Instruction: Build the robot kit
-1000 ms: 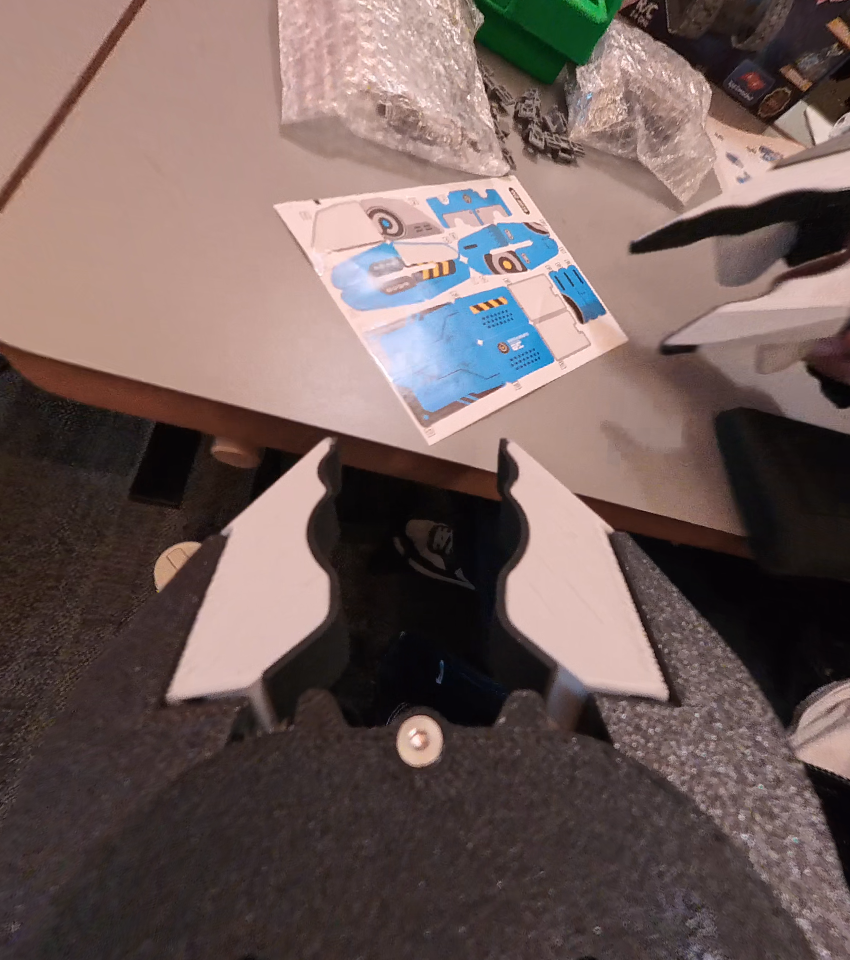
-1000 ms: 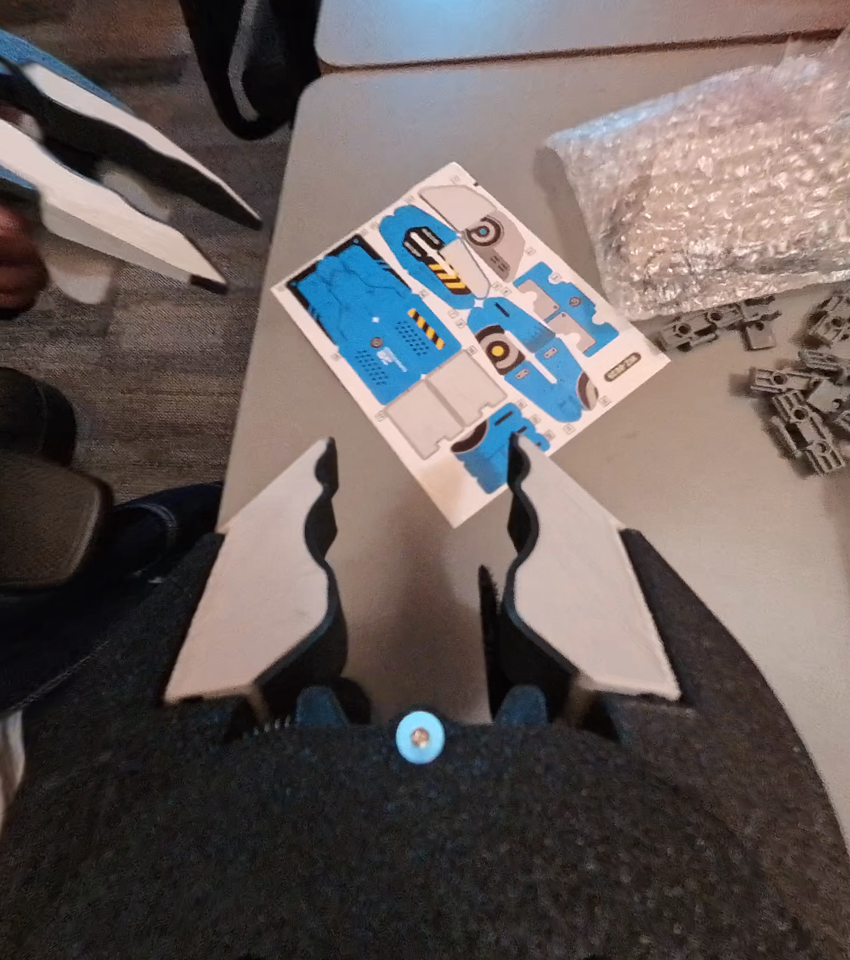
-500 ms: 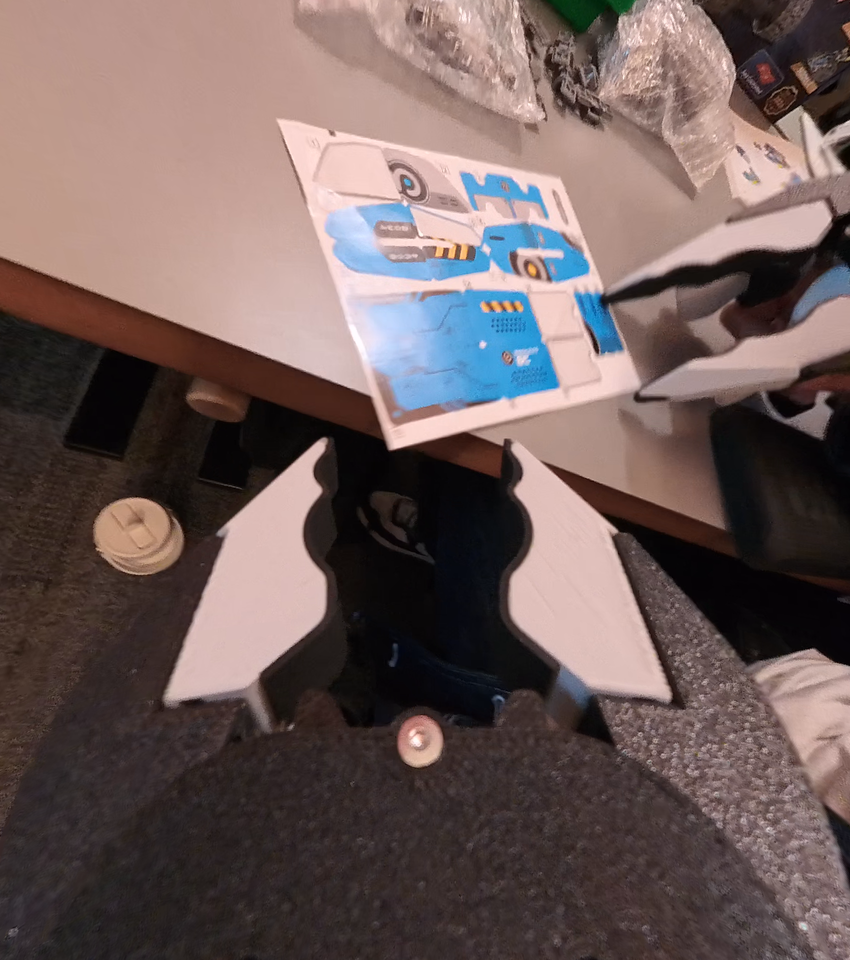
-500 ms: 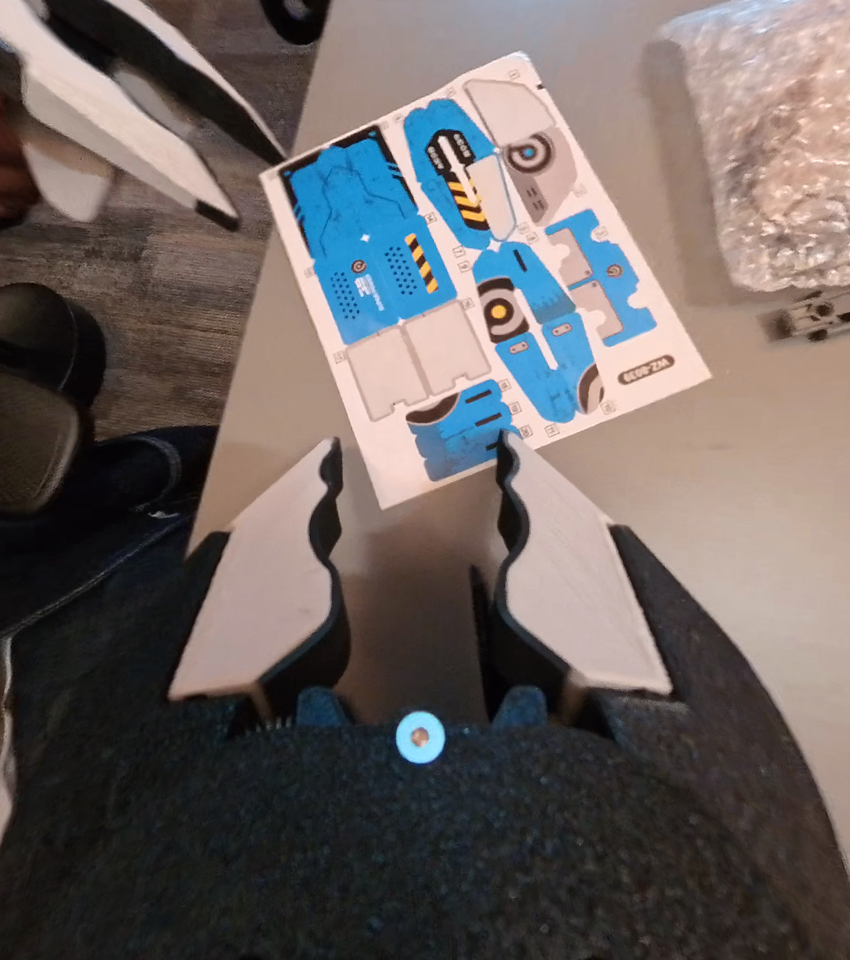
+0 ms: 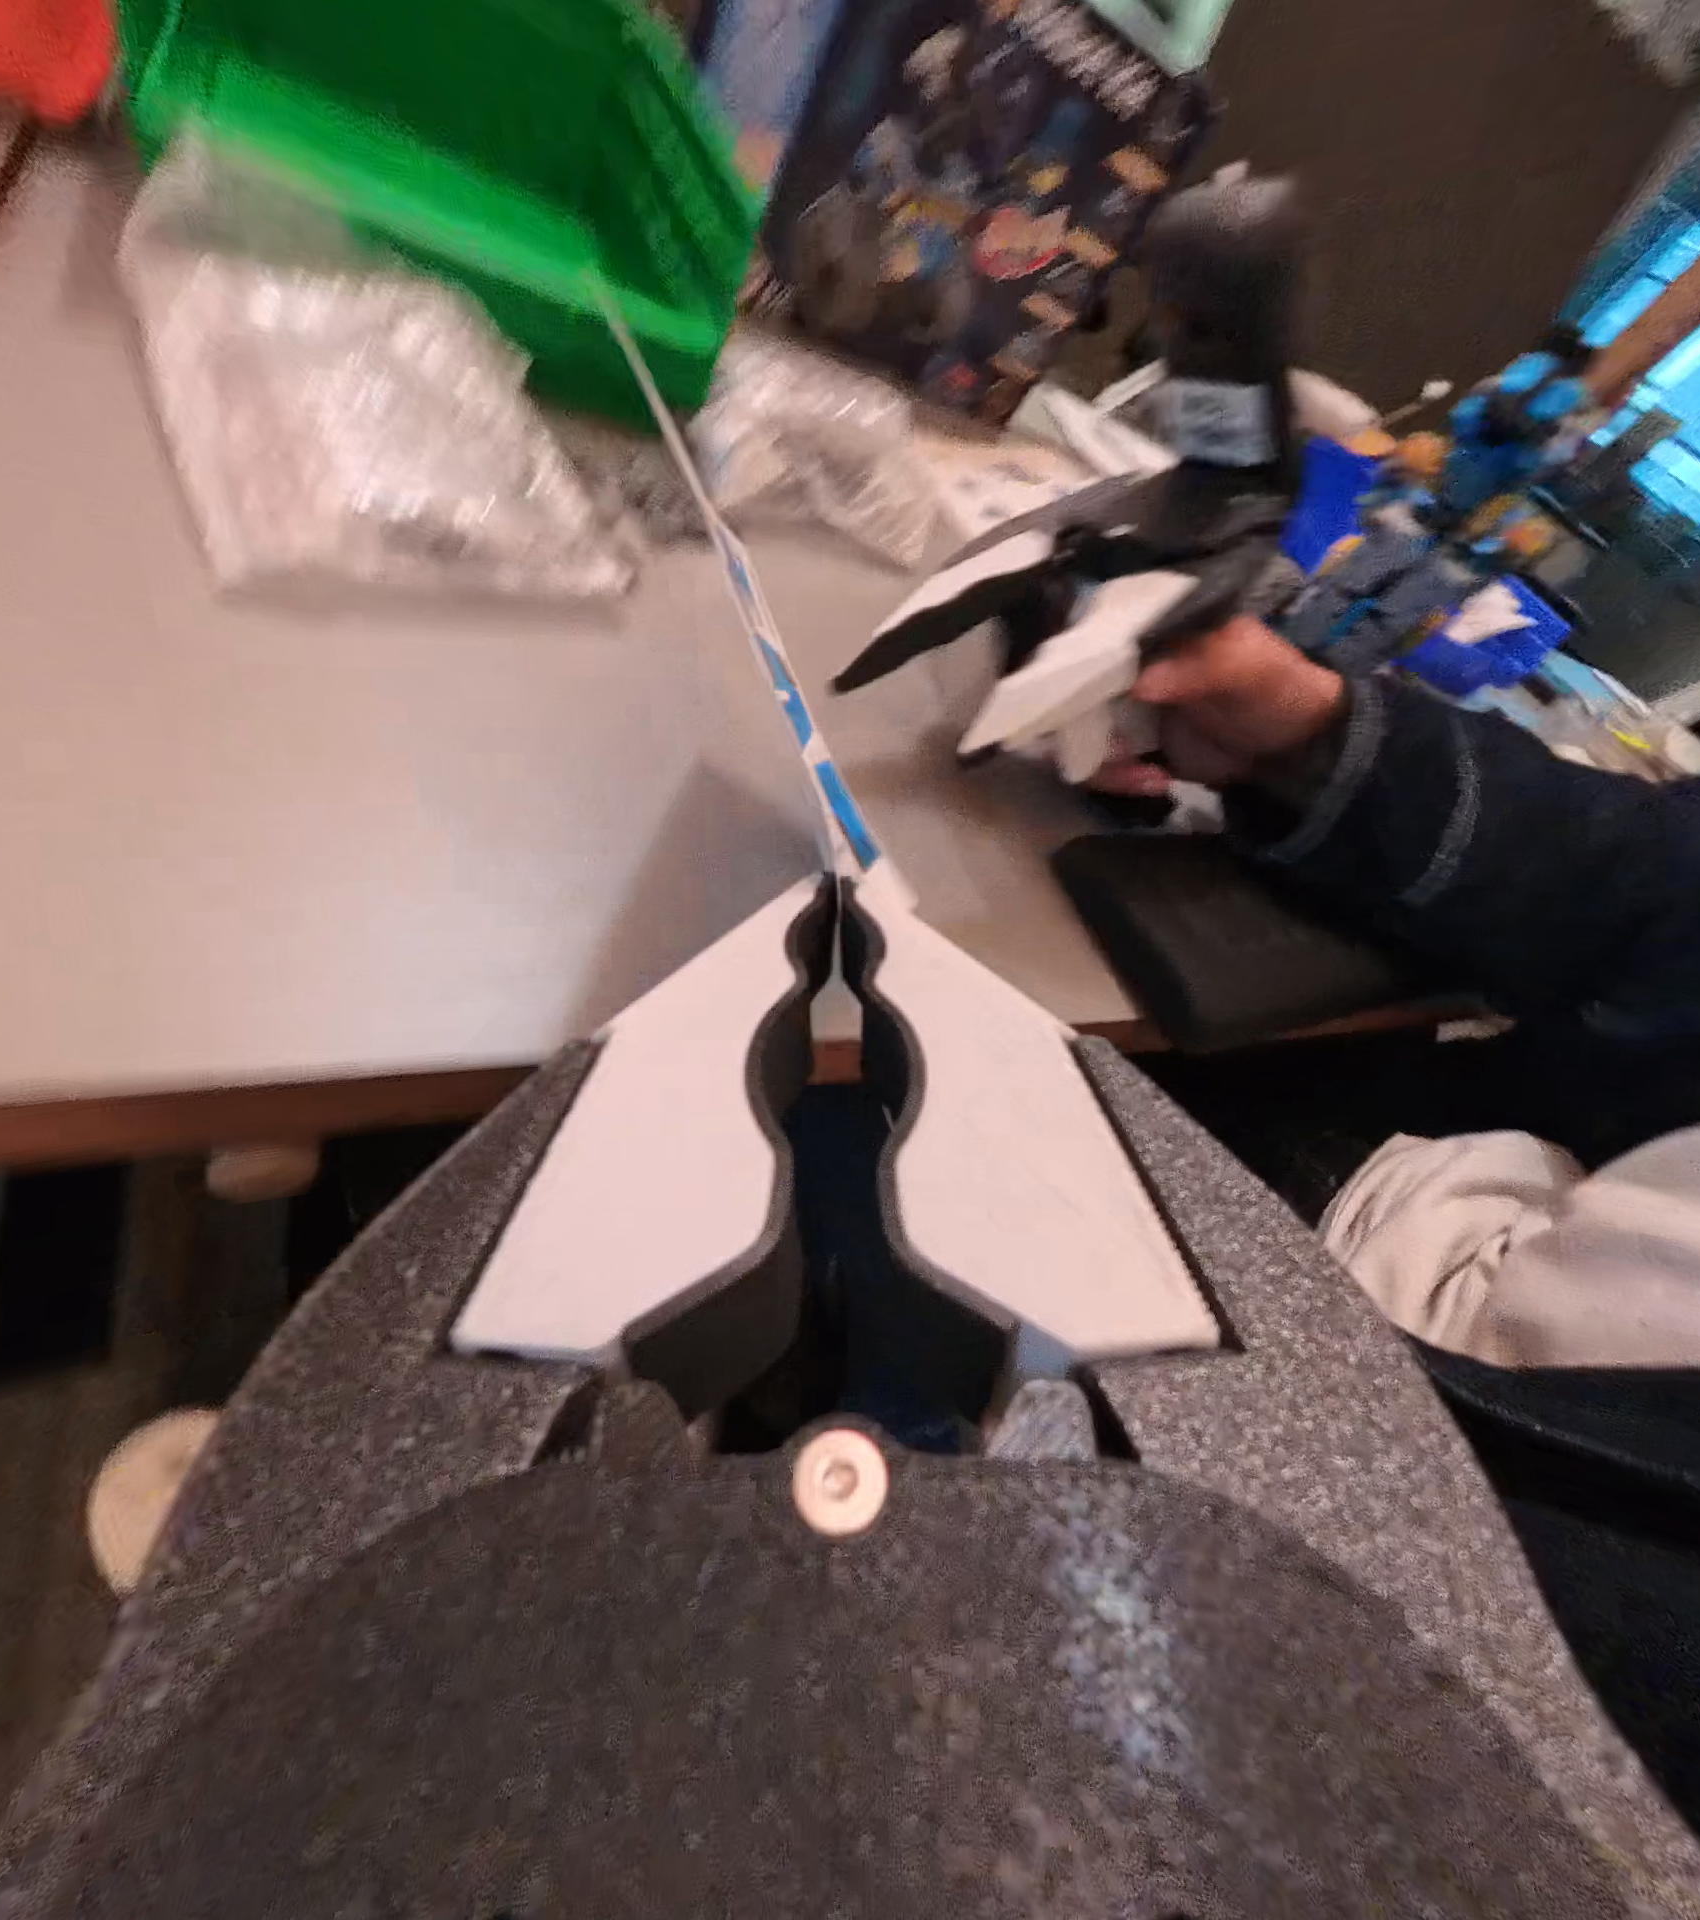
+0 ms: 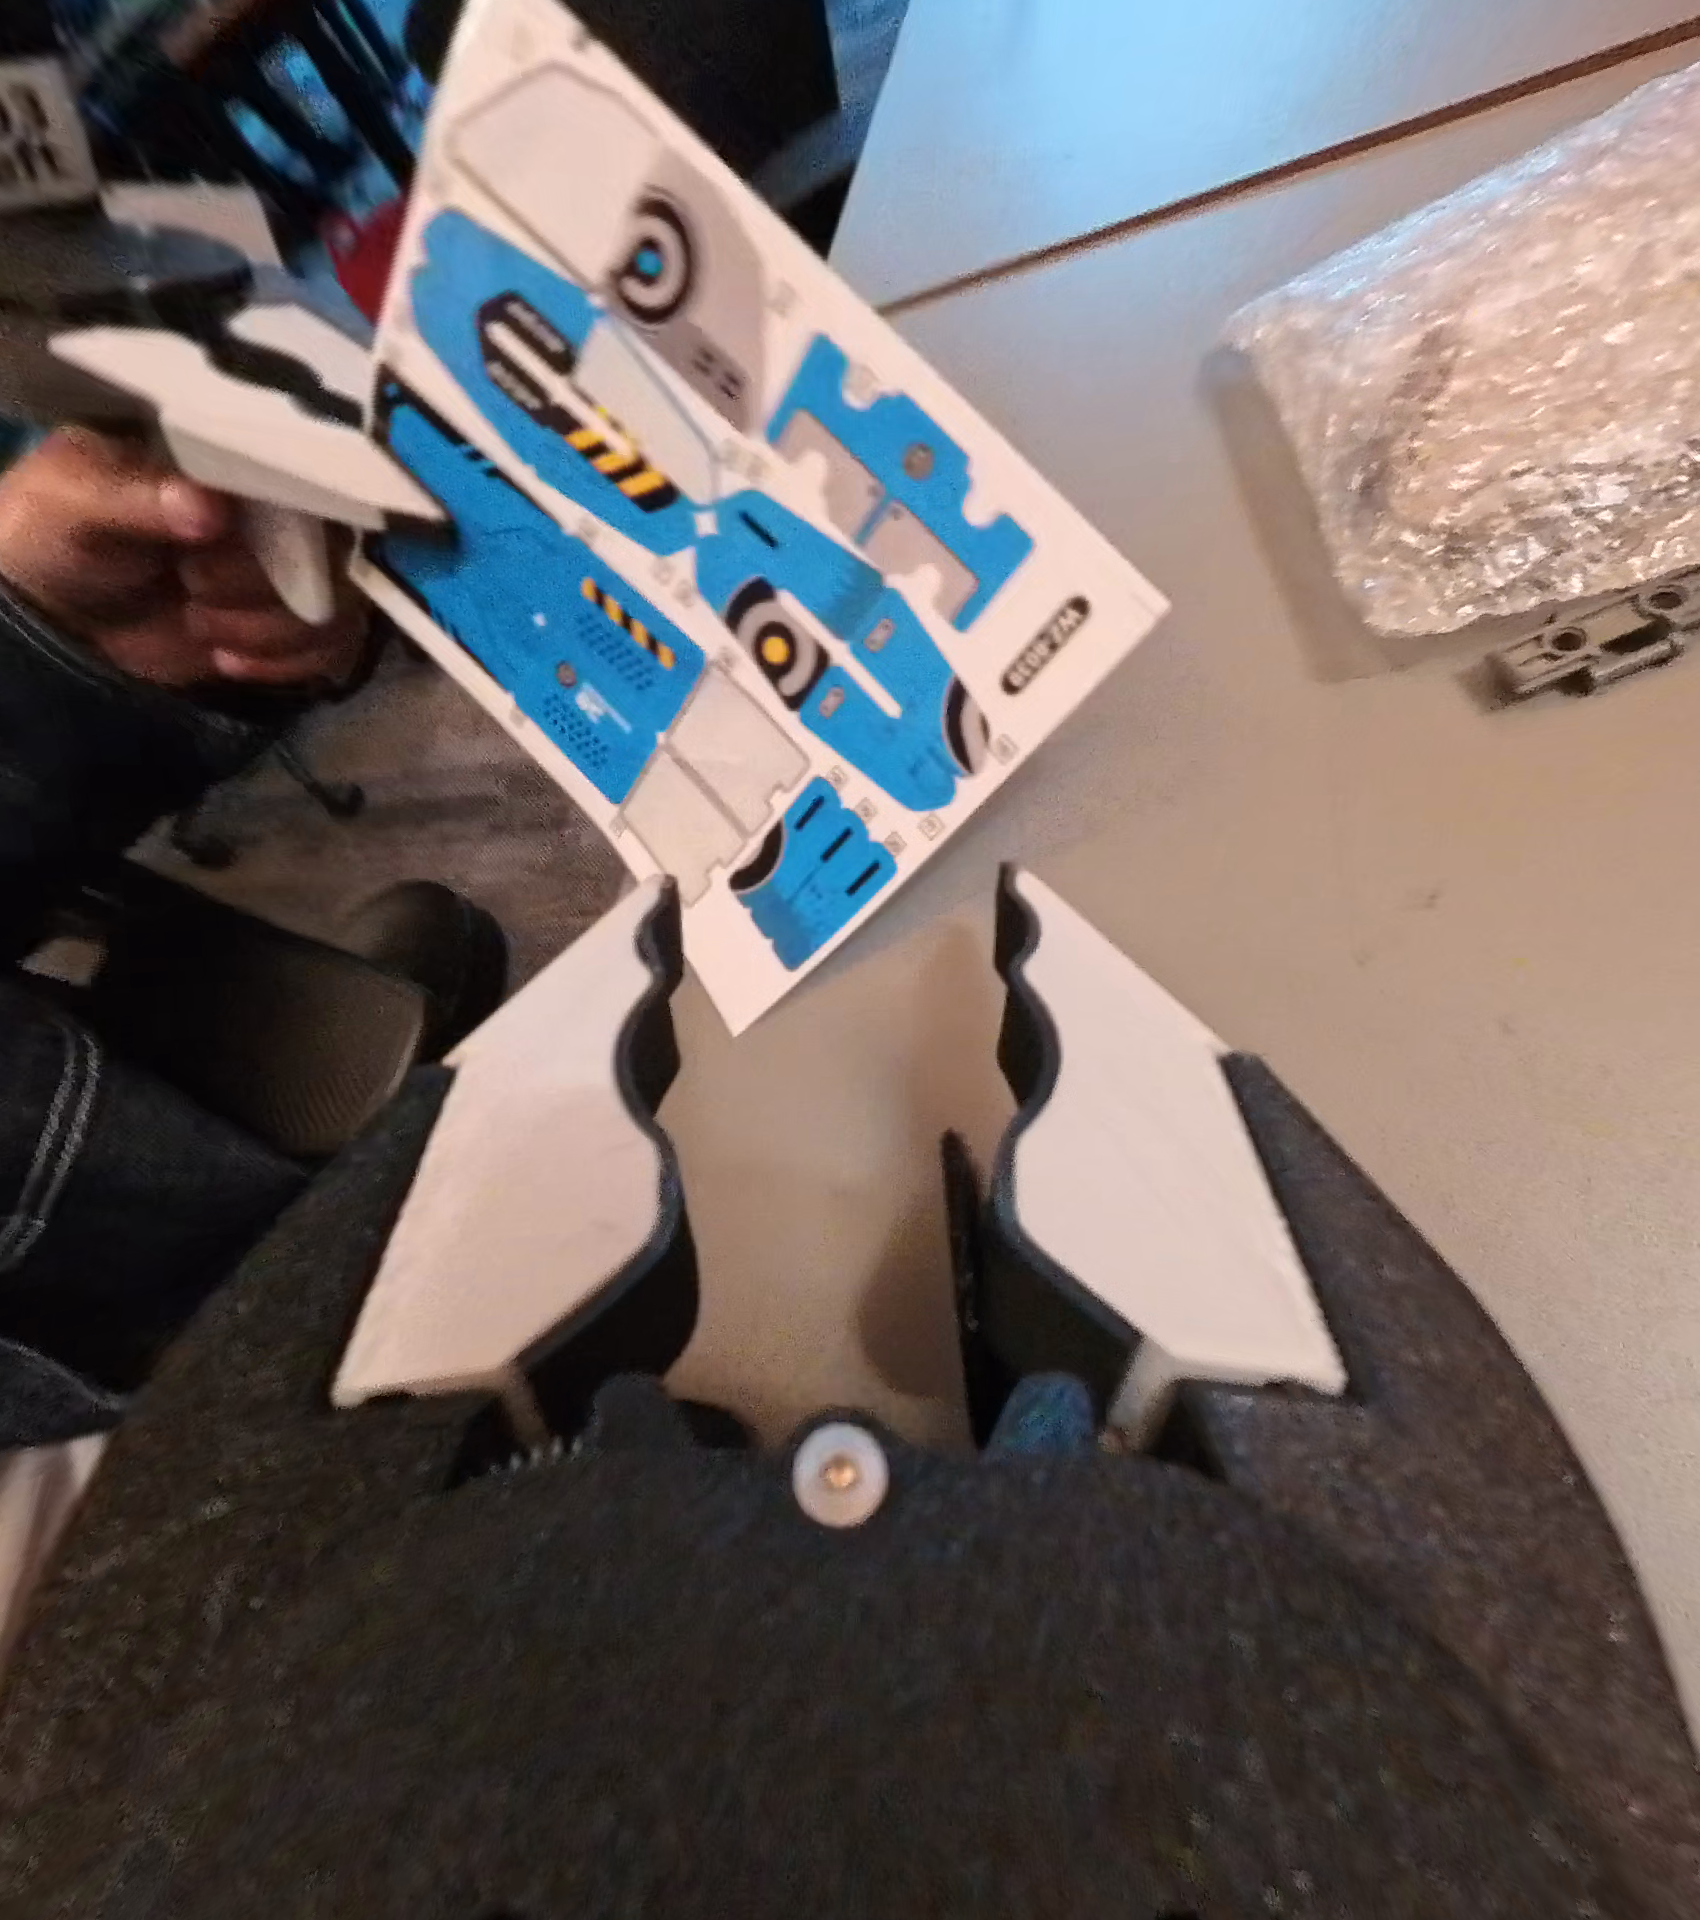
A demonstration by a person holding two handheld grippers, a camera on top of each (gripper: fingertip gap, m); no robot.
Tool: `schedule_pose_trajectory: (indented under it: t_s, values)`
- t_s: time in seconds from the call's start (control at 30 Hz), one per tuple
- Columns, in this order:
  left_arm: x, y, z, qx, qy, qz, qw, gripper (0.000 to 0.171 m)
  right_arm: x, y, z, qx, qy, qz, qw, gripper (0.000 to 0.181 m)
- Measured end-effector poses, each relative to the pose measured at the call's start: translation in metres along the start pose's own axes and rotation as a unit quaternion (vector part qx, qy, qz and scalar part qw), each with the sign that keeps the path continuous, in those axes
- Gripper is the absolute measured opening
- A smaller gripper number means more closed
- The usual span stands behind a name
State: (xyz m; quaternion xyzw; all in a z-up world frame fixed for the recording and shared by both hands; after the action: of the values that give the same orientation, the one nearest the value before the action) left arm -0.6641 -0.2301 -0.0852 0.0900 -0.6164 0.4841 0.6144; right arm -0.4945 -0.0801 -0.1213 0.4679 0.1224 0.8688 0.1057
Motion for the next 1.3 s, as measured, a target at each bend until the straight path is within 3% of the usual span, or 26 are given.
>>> schedule_pose_trajectory:
  t_s: [0.13, 0.23, 0.33, 0.67, 0.73, 0.8, 0.83, 0.87, 0.93, 1.07, 1.2, 1.3]
  values:
    - [0.030, -0.030, 0.000, -0.073, -0.030, -0.065, 0.995, 0.000, 0.014, -0.002, 0.008, 0.100, -0.069, -0.092, 0.988, 0.064]
    - [0.040, -0.028, -0.003, -0.085, -0.032, -0.044, 0.995, 0.000, 0.036, 0.014, 0.034, 0.217, -0.154, -0.122, 0.956, 0.041]
    - [0.042, -0.019, -0.004, -0.071, -0.035, -0.011, 0.997, 0.000, 0.044, 0.015, 0.051, 0.227, -0.195, -0.108, 0.948, 0.000]
    - [0.044, -0.013, -0.002, -0.066, -0.043, 0.016, 0.997, 0.000, 0.050, 0.012, 0.067, 0.240, -0.214, -0.125, 0.939, 0.000]
    - [0.047, -0.007, -0.001, -0.029, -0.042, 0.016, 0.999, 0.003, 0.050, 0.010, 0.064, 0.227, -0.201, -0.127, 0.944, 0.000]
    - [0.052, 0.018, 0.008, 0.131, -0.027, 0.008, 0.991, 0.039, 0.050, 0.006, 0.061, 0.210, -0.195, -0.150, 0.946, 0.000]
    - [0.058, 0.026, 0.016, 0.225, -0.025, -0.022, 0.974, 0.055, 0.049, 0.002, 0.059, 0.195, -0.191, -0.167, 0.948, 0.000]
    - [0.066, 0.021, 0.021, 0.280, -0.033, -0.063, 0.957, 0.055, 0.049, -0.001, 0.058, 0.190, -0.190, -0.182, 0.946, 0.000]
    - [0.076, -0.010, 0.004, 0.278, -0.054, -0.126, 0.951, 0.051, 0.048, -0.004, 0.056, 0.189, -0.185, -0.213, 0.940, 0.000]
    - [0.062, -0.067, -0.074, 0.146, 0.013, -0.157, 0.977, 0.057, 0.053, 0.005, 0.058, 0.226, -0.189, -0.240, 0.925, 0.000]
    - [0.052, -0.075, -0.119, 0.134, 0.050, -0.187, 0.972, 0.075, 0.057, 0.016, 0.062, 0.265, -0.193, -0.247, 0.912, 0.000]
    - [0.050, -0.072, -0.134, 0.167, 0.056, -0.178, 0.968, 0.081, 0.057, 0.014, 0.063, 0.244, -0.198, -0.240, 0.919, 0.000]
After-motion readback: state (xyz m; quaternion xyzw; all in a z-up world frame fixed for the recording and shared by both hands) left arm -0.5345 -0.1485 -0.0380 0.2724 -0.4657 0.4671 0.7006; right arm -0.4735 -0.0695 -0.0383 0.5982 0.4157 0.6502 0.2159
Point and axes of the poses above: each gripper's, where its closed fingertips meet, z back along the fingers, x out of its top, y = z × x across the jaws, the point moved 6 cm from there along z, back along the fingers, and after that the axes turned 9 degrees about -x, right-handed, at the moved point
